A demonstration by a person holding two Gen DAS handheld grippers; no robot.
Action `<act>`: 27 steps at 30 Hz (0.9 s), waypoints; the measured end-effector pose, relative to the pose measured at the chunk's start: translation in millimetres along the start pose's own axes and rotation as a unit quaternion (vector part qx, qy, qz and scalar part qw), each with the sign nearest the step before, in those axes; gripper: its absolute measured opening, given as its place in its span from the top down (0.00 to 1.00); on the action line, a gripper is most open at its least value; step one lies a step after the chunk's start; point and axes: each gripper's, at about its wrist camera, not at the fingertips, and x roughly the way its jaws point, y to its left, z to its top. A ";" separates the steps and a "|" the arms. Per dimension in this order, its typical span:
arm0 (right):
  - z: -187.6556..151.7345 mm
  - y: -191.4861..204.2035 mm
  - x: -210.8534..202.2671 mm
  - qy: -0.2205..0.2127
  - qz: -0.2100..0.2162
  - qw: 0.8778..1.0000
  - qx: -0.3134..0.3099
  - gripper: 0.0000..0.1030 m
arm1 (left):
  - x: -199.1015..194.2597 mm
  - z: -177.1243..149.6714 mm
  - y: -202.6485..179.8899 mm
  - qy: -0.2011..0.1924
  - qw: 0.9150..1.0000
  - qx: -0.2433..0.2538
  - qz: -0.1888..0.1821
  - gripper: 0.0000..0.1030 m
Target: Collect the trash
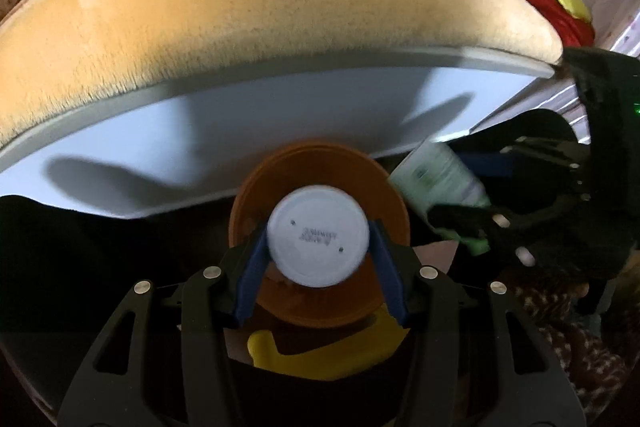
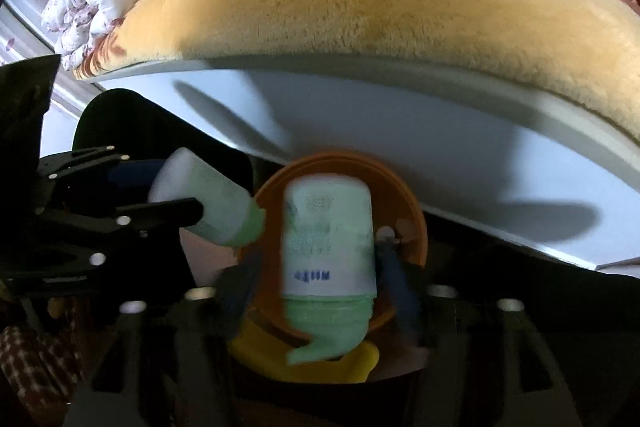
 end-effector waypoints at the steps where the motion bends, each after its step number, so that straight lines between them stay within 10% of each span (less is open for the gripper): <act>1: 0.1 -0.9 -4.0 -0.007 -0.006 1.000 -0.001 0.26 | -0.3 0.4 0.6 0.001 1.000 -0.002 0.004 0.51; 14: 29.4 -11.4 -69.5 -0.138 -0.045 0.989 0.003 0.23 | -49.5 34.0 8.8 -0.104 0.993 -0.023 0.045 0.34; 27: 107.8 6.0 -168.0 -0.347 -0.091 0.933 -0.031 0.07 | -140.6 125.8 -2.6 -0.285 0.950 -0.041 0.118 0.25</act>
